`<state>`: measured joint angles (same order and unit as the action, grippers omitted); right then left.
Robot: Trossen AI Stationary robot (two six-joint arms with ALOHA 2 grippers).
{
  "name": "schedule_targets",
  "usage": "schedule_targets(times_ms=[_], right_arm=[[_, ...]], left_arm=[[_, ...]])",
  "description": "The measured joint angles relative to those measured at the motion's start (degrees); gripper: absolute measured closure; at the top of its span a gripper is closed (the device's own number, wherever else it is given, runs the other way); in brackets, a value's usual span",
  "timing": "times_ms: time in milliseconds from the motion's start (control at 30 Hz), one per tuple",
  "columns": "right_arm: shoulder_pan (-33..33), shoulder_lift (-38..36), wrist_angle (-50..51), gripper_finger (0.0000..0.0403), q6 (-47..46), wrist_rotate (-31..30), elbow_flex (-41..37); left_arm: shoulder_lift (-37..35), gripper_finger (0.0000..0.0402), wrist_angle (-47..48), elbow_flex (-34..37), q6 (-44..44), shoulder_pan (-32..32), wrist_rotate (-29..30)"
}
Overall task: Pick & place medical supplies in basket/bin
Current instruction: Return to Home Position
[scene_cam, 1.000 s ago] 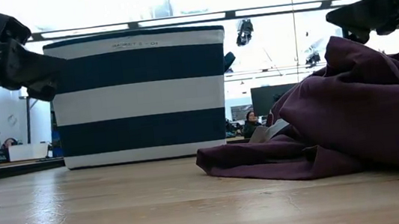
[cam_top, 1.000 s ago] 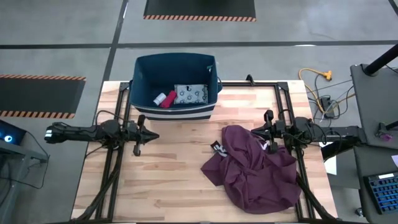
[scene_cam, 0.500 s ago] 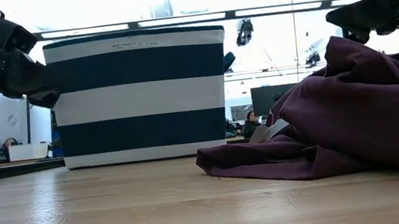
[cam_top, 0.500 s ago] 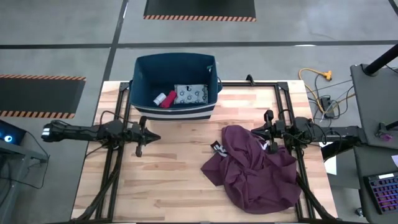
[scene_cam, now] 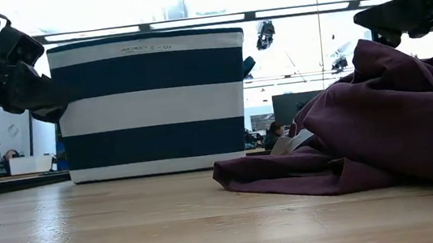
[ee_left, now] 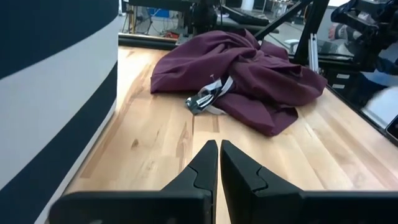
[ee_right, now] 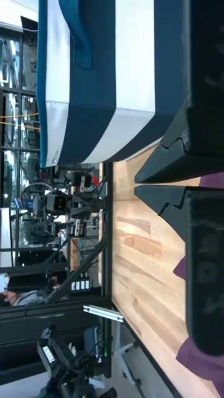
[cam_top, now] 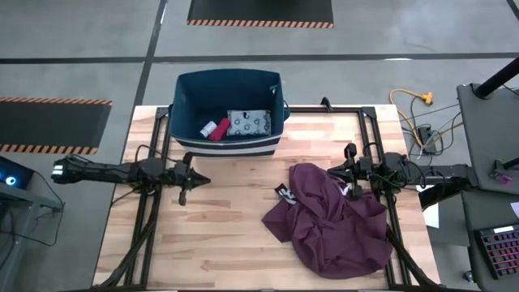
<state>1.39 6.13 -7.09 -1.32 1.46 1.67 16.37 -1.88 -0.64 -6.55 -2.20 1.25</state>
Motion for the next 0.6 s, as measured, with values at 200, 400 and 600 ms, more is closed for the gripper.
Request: schedule_targets(times_ms=[200,400,600], right_arm=[[0.0,0.0,0.0,0.0394,-0.11,0.01,0.0],[0.0,0.0,0.0,0.0394,-0.09,0.02,0.0],[0.0,0.02,0.0,0.0394,-0.04,0.0,0.0]], left_arm=[[1.0,0.04,-0.01,0.0,0.0,0.0,0.0],[1.61,0.04,0.0,0.0,0.0,0.0,0.01],[1.62,0.04,-0.01,0.0,0.0,0.0,0.0]])
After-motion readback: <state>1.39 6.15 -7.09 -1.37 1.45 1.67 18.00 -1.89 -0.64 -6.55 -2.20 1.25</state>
